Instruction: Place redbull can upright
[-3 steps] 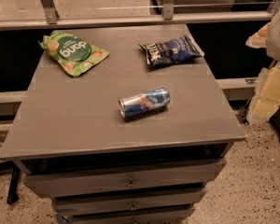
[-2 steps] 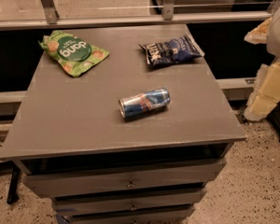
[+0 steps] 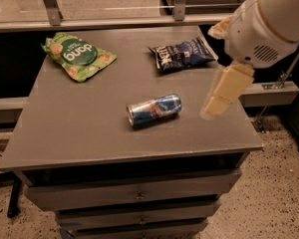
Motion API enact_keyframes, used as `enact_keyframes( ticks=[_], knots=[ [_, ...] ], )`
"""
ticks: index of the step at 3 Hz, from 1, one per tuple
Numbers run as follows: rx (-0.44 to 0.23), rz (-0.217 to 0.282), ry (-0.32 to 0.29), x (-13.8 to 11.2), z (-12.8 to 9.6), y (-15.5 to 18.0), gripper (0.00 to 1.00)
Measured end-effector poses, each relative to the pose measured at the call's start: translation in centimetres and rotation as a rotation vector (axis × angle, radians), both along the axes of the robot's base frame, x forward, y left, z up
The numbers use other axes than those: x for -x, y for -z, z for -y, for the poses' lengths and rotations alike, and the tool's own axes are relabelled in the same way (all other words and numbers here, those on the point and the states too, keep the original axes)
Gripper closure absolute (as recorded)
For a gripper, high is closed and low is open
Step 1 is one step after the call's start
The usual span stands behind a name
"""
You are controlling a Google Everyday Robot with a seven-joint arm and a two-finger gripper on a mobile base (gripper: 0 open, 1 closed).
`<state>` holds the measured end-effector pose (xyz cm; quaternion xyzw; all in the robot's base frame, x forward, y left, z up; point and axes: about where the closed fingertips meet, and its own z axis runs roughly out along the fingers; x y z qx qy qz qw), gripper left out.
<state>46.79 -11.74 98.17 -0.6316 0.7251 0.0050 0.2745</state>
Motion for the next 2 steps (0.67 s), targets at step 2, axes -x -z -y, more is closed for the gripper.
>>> enact_keyframes(
  ticks=[2],
  knots=[
    [-0.056,-0.006,-0.094,-3.6,-8.1,4.9,0.00]
  ],
)
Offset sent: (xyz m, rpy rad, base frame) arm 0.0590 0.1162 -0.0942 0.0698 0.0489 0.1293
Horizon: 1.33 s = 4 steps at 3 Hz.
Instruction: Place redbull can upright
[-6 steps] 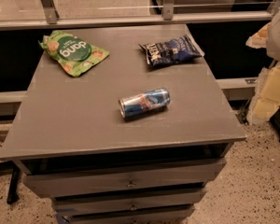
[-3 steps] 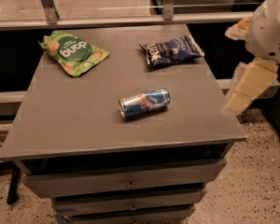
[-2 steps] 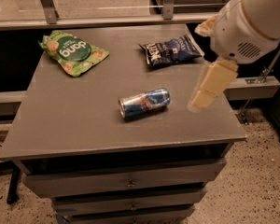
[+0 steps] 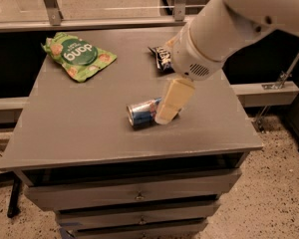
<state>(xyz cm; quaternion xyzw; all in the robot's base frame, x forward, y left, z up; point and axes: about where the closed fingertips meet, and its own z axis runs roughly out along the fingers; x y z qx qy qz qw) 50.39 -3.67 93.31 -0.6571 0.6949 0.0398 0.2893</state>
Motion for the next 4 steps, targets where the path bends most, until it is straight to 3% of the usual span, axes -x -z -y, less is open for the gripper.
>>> enact_keyframes(
  ticks=[3,4],
  knots=[
    [0.061,-0.125,-0.011,-1.6,-3.8,8.2,0.00],
    [0.071,-0.151,-0.016,-1.5,-4.7,9.2,0.17]
  ],
)
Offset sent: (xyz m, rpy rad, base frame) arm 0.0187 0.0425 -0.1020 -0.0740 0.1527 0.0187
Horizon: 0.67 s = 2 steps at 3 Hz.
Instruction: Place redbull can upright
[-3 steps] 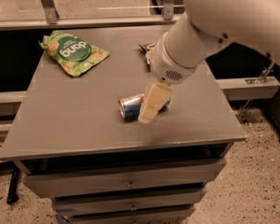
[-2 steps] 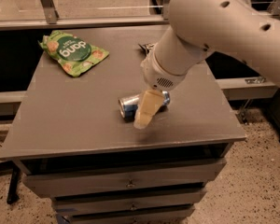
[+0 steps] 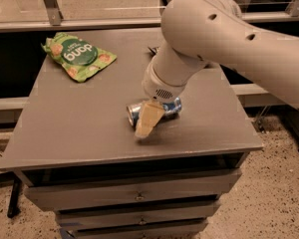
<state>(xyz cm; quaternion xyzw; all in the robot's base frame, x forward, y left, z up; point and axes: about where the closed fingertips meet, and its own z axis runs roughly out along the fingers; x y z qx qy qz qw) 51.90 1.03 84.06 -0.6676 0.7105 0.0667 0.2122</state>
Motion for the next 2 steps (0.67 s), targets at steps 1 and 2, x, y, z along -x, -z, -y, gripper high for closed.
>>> enact_keyframes(
  ticks=[1,2],
  knots=[
    [0.001,-0.018,0.006,0.06,-0.37,0.43,0.40],
    [-0.005,-0.029,0.017,0.09,-0.52,0.39,0.64]
  ],
)
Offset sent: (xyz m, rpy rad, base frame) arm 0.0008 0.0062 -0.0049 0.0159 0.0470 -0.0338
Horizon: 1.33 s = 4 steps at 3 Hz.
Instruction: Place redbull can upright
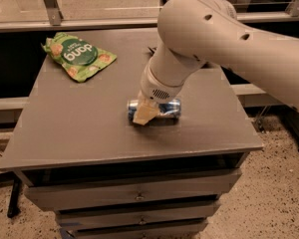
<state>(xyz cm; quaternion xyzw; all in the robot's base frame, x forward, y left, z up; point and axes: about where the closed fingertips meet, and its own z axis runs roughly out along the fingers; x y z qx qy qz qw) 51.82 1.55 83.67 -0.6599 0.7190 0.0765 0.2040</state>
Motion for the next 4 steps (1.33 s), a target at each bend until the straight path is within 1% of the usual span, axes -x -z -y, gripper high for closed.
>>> enact_keyframes(
  ticks=[1,2,3,4],
  knots=[
    [-0.062,-0.008,0.014,-0.3,0.0,-1.7,0.87],
    [-0.213,-0.017,0.013,-1.2,-0.5,-5.3,1.00],
    [-0.440,-0.030,-0.013,-2.7,-1.4,-10.0,1.00],
    [-0.700,-0.097,-0.019,-4.0,-2.1,-13.7,1.00]
  ],
)
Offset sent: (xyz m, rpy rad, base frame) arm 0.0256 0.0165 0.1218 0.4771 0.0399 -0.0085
